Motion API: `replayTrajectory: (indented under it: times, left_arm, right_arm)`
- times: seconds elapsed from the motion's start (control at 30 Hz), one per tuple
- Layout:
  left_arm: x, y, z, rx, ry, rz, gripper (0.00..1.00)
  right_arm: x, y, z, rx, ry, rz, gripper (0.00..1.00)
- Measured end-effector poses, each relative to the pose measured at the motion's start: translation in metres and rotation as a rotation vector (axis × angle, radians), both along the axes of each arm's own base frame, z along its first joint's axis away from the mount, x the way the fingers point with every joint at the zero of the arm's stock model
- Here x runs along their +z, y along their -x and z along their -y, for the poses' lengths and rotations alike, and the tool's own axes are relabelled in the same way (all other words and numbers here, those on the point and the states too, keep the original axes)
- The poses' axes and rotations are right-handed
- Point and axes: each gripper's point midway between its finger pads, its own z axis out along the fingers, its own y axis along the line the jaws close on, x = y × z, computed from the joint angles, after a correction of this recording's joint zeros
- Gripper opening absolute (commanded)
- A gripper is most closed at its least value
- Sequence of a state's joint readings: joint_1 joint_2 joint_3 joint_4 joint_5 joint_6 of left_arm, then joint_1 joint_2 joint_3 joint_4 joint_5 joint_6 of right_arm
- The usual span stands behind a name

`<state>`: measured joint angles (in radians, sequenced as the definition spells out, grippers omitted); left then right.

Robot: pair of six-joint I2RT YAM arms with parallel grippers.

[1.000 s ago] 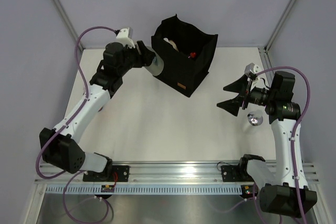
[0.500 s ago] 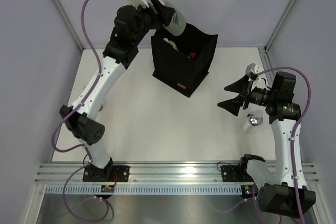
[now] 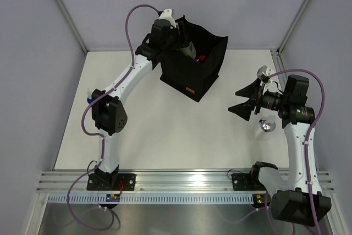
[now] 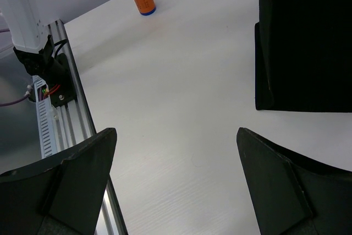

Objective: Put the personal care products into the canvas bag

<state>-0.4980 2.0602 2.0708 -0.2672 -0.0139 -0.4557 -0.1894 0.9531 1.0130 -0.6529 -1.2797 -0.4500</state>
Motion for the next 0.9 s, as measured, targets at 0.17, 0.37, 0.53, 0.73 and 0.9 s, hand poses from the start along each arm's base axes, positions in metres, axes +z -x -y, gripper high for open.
replayTrajectory:
  times: [0.17, 0.37, 0.53, 0.73, 0.9]
  left_arm:
    - [-0.010, 0.000, 0.006, -0.024, 0.011, -0.027, 0.00]
    - [-0.015, 0.002, 0.015, -0.058, 0.030, -0.050, 0.31]
    - [-0.023, 0.004, 0.015, -0.061, 0.020, -0.083, 0.62]
    - [-0.004, 0.001, 0.018, -0.063, 0.059, -0.045, 0.96]
    - [0.020, 0.000, 0.021, -0.070, 0.095, 0.009, 0.99]
  right_arm:
    - [-0.002, -0.002, 0.001, -0.005, 0.001, -0.012, 1.00]
    - [-0.004, -0.003, 0.001, -0.006, 0.000, -0.020, 1.00]
    - [-0.004, -0.003, 0.001, -0.006, 0.000, -0.022, 1.00]
    - [-0.005, -0.004, 0.001, -0.007, 0.000, -0.027, 0.99]
    - [-0.007, -0.006, 0.002, -0.015, 0.004, -0.032, 1.00]
